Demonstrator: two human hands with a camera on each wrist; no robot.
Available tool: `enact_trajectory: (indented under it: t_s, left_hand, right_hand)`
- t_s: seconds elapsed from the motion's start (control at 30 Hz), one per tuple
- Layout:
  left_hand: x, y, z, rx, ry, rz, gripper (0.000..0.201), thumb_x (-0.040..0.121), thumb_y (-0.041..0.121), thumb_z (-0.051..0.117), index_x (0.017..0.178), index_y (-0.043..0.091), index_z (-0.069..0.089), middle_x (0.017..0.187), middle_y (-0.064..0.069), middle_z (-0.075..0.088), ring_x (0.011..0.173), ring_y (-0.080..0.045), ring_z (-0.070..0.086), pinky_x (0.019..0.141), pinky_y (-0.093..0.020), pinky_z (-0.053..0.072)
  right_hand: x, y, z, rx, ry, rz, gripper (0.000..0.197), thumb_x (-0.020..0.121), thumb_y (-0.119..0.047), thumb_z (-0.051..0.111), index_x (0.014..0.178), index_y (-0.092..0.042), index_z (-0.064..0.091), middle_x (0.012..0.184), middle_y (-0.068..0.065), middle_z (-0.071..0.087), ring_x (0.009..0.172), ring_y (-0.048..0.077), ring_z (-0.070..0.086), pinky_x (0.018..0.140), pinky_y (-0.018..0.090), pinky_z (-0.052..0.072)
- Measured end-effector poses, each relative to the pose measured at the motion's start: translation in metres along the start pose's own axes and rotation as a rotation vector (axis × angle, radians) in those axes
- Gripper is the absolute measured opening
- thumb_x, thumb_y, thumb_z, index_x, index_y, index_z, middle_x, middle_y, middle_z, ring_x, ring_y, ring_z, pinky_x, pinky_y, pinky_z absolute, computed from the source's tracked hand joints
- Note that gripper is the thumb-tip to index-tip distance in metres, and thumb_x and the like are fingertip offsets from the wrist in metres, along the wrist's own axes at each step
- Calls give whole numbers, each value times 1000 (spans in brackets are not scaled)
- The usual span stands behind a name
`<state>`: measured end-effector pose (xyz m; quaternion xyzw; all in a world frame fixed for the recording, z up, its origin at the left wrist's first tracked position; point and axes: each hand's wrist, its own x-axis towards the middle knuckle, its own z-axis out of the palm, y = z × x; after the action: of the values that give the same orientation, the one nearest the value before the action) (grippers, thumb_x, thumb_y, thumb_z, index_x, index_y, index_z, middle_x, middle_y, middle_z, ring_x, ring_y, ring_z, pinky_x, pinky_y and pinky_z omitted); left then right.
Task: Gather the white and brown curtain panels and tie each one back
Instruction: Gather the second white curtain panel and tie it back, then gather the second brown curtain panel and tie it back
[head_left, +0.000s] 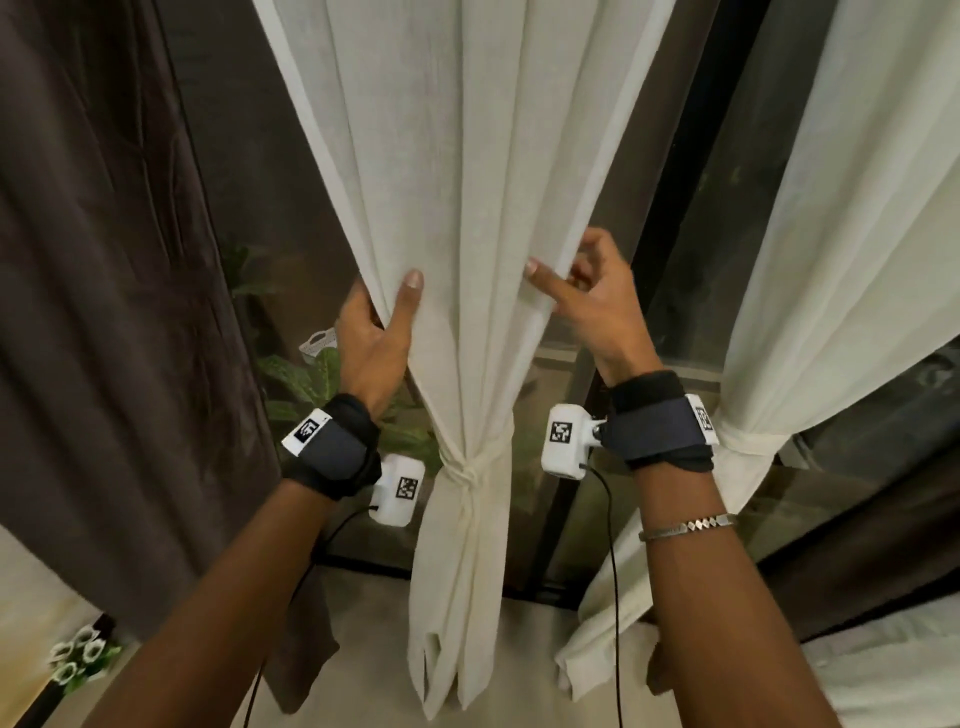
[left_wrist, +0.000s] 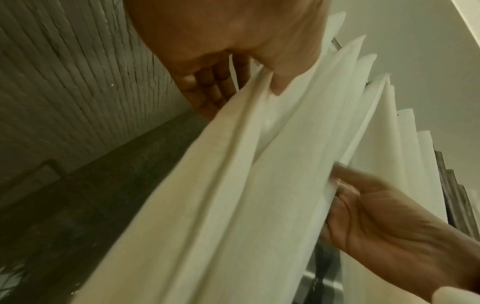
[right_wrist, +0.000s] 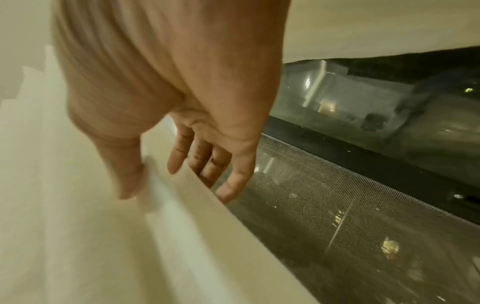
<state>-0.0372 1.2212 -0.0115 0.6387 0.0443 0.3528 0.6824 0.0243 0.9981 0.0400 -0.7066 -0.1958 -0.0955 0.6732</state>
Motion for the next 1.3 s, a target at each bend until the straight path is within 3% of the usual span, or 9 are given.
enact_trajectory:
  t_s: [0.13, 0.3, 0.37, 0.5, 0.67, 0.93, 1.03, 1.13, 1.3]
  left_hand:
    - [30, 5, -14, 112, 163, -34, 32, 99, 46, 72, 113, 18, 78, 106, 5, 79, 103, -15, 77, 97, -43, 63]
    - [31, 4, -22, 134, -51, -92, 21, 92, 38, 82, 102, 20, 80, 102, 0, 83, 97, -17, 79, 91, -45, 65]
    - [25, 4, -27, 82, -117, -68, 26, 92, 34, 83, 113, 20, 77, 107, -1, 83, 99, -16, 79, 91, -41, 65]
    - [25, -11, -55, 140, -129, -48, 28, 92, 26, 84, 110, 7, 73, 90, -5, 77, 78, -8, 65, 77, -30, 59]
    - [31, -23, -117, 206, -164, 2, 15, 95, 5, 70, 106, 13, 75, 107, -6, 80, 104, -28, 77, 98, -47, 62]
    - [69, -16, -243, 336, 266, 205, 4, 99, 10, 74, 100, 11, 78, 78, -8, 73, 64, -19, 68, 68, -38, 62]
    - [93, -22, -281, 451, 391, 194, 4, 99, 15, 74, 99, 18, 77, 80, -3, 76, 72, -19, 72, 73, -35, 63]
    - [124, -30, -301, 436, 429, 146, 21, 97, 30, 77, 116, 23, 70, 95, -2, 75, 81, -9, 69, 74, -21, 57]
    - [164, -46, -324, 589, 386, 54, 74, 83, 60, 82, 145, 33, 51, 134, 5, 56, 120, -11, 60, 98, -29, 53]
  right_hand:
    - [4, 0, -4, -139, 451, -9, 15, 88, -25, 84, 96, -24, 72, 97, -8, 77, 89, 12, 75, 88, 42, 65]
    - [-13, -10, 29, -345, 787, -192, 38, 85, -37, 84, 110, -20, 62, 115, -4, 58, 105, 19, 59, 84, 8, 43]
    - [-27, -26, 59, -314, 829, -411, 32, 90, -33, 80, 105, -10, 65, 104, 1, 61, 94, 21, 61, 77, 13, 44]
    - [-49, -32, 136, -203, 532, -537, 22, 97, -26, 77, 91, -7, 67, 84, 1, 68, 74, 19, 65, 65, 23, 48]
    - [-58, 13, 219, -160, -42, -142, 14, 93, -34, 79, 87, -23, 73, 84, -10, 76, 80, 6, 72, 76, 23, 56]
    - [-56, 35, 329, 128, 35, 46, 31, 82, -53, 85, 106, -38, 73, 111, -13, 76, 104, 8, 73, 89, 40, 62]
    - [-45, 38, 384, 100, 46, 51, 94, 73, -67, 86, 153, -52, 39, 162, -18, 39, 151, 9, 40, 120, 40, 42]
    - [-27, 45, 425, -123, 8, 8, 135, 69, -78, 81, 168, -41, -2, 178, -9, 6, 165, 13, 3, 133, 47, 15]
    - [3, 66, 430, -84, -50, 148, 76, 100, -53, 60, 166, -34, 29, 174, -3, 28, 164, 22, 18, 132, 53, 19]
